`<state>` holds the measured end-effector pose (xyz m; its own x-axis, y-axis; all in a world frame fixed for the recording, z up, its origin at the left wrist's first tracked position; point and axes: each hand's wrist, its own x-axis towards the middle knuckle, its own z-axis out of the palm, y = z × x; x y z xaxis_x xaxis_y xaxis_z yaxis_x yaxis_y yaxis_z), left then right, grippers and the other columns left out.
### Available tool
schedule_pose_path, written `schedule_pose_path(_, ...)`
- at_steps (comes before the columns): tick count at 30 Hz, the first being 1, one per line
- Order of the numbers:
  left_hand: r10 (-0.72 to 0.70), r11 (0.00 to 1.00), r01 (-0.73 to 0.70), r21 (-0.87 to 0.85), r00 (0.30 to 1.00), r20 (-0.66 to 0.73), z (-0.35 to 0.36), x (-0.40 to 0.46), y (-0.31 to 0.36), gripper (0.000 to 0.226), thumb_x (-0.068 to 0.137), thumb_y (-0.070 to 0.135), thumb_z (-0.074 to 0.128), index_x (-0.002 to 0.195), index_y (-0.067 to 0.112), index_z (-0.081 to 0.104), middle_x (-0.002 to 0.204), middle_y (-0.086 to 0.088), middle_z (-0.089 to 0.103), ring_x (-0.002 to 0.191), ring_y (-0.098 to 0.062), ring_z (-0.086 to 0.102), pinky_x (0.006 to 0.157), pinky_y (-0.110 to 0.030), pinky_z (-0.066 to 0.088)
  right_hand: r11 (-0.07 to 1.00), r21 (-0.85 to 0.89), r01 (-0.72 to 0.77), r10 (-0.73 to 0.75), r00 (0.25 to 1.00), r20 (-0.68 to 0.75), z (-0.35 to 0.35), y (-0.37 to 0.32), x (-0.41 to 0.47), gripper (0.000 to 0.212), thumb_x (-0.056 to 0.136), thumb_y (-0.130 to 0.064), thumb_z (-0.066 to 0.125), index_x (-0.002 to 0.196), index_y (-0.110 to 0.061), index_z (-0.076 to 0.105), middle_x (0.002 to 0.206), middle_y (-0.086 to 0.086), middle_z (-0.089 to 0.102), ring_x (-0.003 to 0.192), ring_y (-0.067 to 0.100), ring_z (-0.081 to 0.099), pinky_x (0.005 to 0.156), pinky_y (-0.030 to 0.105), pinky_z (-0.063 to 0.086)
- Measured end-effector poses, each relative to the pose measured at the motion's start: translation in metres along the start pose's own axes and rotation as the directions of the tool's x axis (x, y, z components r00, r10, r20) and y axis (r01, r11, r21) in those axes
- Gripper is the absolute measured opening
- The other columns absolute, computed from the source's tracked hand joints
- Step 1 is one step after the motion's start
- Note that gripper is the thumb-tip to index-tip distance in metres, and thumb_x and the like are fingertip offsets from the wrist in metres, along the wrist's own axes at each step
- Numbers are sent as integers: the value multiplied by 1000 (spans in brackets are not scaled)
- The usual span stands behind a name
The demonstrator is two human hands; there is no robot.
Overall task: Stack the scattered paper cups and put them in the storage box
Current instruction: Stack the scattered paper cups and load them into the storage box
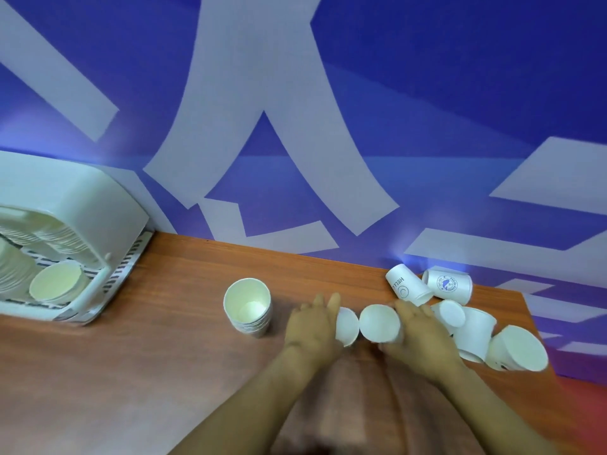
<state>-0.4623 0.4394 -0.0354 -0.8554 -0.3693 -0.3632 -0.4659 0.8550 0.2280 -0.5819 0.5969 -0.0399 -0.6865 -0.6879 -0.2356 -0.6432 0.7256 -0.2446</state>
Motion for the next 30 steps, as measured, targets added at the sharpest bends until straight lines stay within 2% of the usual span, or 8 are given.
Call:
schedule_pose_path(3, -12, 989, 3, -148, 998, -57, -9, -30, -9, 64, 82, 39, 62, 131, 17, 28, 128, -7, 47, 112, -32, 54, 88, -38, 43, 987, 154, -53, 61, 997, -46, -16, -10, -23, 64, 68, -48, 73, 123, -30, 46, 119, -8, 57, 110, 19, 50, 84, 33, 45)
schedule_pose_path(6, -18, 960, -15, -278, 993, -116, -16, -63, -15, 70, 78, 45, 64, 131, 17, 28, 128, -2, 47, 111, -28, 56, 83, -36, 46, 955, 297, -19, 53, 993, -107, -27, -26, -47, 74, 71, -45, 71, 136, -34, 37, 127, -12, 54, 115, 14, 52, 92, 33, 46)
schedule_pose_path(9, -16, 939, -34, -341, 990, -143, -22, -95, -24, 76, 76, 52, 63, 139, 26, 30, 129, 6, 45, 117, -20, 51, 86, -32, 42, 917, 398, 36, 31, 987, -159, -36, -43, -73, 71, 72, -35, 70, 135, -36, 37, 125, -16, 53, 114, 11, 52, 95, 33, 45)
schedule_pose_path(13, -48, 941, -32, -337, 972, -229, -25, -131, -46, 68, 65, 65, 49, 125, 34, 50, 119, 10, 54, 110, -19, 52, 90, -34, 46, 913, 398, 88, -15, 983, -183, -42, -67, -100, 62, 70, -35, 71, 125, -40, 42, 118, -21, 53, 108, 6, 53, 90, 34, 48)
schedule_pose_path(17, -129, 910, 0, -416, 950, -284, -26, -160, -66, 62, 65, 64, 52, 119, 36, 54, 113, 12, 59, 101, -17, 56, 84, -33, 47, 913, 386, 134, -60, 978, -199, -43, -91, -106, 64, 64, -47, 66, 124, -43, 42, 122, -20, 51, 109, 4, 52, 88, 34, 49)
schedule_pose_path(22, -180, 849, 12, -529, 946, -268, -38, -185, -91, 47, 72, 50, 66, 108, 37, 38, 97, 14, 59, 85, -16, 57, 64, -30, 39, 914, 372, 162, -85, 973, -214, -40, -117, -112, 63, 69, -43, 71, 124, -44, 40, 124, -20, 50, 112, 5, 50, 89, 35, 49)
schedule_pose_path(26, -144, 807, -51, -588, 949, -280, -49, -187, -113, 78, 65, 42, 68, 129, 45, 23, 114, 13, 54, 96, -19, 59, 72, -31, 44, 919, 366, 142, -75, 978, -193, -38, -135, -117, 67, 62, -51, 66, 124, -42, 41, 124, -21, 50, 114, 5, 51, 88, 36, 50)
schedule_pose_path(30, -91, 788, -102, -607, 956, -279, -56, -191, -152, 65, 55, 40, 66, 110, 46, 33, 107, 16, 55, 94, -17, 58, 75, -38, 51, 927, 367, 83, 2, 974, -225, -34, -170, -119, 80, 66, -42, 72, 136, -38, 36, 134, -17, 47, 120, 7, 49, 95, 35, 47)
